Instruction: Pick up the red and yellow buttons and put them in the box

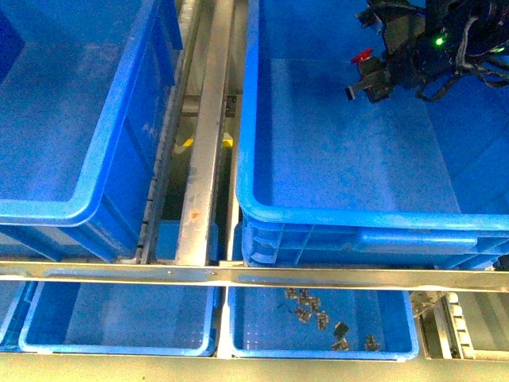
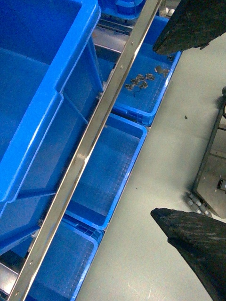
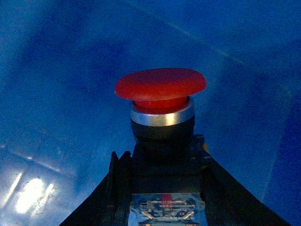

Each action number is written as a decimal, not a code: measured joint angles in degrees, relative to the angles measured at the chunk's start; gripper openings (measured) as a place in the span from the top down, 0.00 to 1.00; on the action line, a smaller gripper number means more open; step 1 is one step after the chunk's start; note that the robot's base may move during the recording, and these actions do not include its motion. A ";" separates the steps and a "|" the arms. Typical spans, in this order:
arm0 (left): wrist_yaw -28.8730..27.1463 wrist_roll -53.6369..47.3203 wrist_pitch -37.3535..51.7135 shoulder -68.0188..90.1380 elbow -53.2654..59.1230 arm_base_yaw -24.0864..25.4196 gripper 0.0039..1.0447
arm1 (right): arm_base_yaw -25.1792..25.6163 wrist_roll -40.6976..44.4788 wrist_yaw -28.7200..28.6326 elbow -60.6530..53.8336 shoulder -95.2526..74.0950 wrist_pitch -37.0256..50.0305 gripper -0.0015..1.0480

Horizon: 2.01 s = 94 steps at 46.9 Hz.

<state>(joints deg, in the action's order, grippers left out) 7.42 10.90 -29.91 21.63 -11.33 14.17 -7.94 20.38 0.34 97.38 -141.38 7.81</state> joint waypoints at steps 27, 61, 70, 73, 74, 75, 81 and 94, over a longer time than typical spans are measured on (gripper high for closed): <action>-7.43 -10.08 29.81 -20.85 10.21 -13.90 0.86 | 1.46 -2.14 -10.29 -34.03 26.34 18.40 0.06; -7.43 -10.27 29.81 -20.85 10.21 -14.03 0.98 | -14.27 -47.76 11.47 -78.93 82.51 8.83 0.08; -7.43 -10.27 29.81 -20.85 10.21 -14.03 0.98 | -10.86 -28.04 18.08 -89.96 84.19 39.41 0.37; -7.45 -10.27 29.81 -20.85 10.21 -14.03 0.98 | -9.40 -25.14 16.50 -90.73 87.03 39.23 0.46; -7.45 -10.27 29.81 -20.85 10.21 -14.03 0.98 | -8.85 -24.65 15.91 -91.06 88.08 38.84 0.49; -7.43 -10.27 29.81 -20.85 10.21 -14.03 0.98 | -8.28 -23.96 15.28 -91.41 89.13 38.32 0.52; -7.45 -10.27 29.81 -20.85 10.21 -14.03 0.98 | -5.44 -21.99 12.50 -94.38 91.60 38.84 0.71; -7.43 -10.27 29.81 -20.85 10.21 -14.03 0.98 | 0.02 -20.74 7.23 -96.13 103.47 28.94 0.96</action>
<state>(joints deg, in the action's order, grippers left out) -0.01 0.62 -0.10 0.78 -1.13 0.14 -7.92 -0.36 7.57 1.26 -37.91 36.75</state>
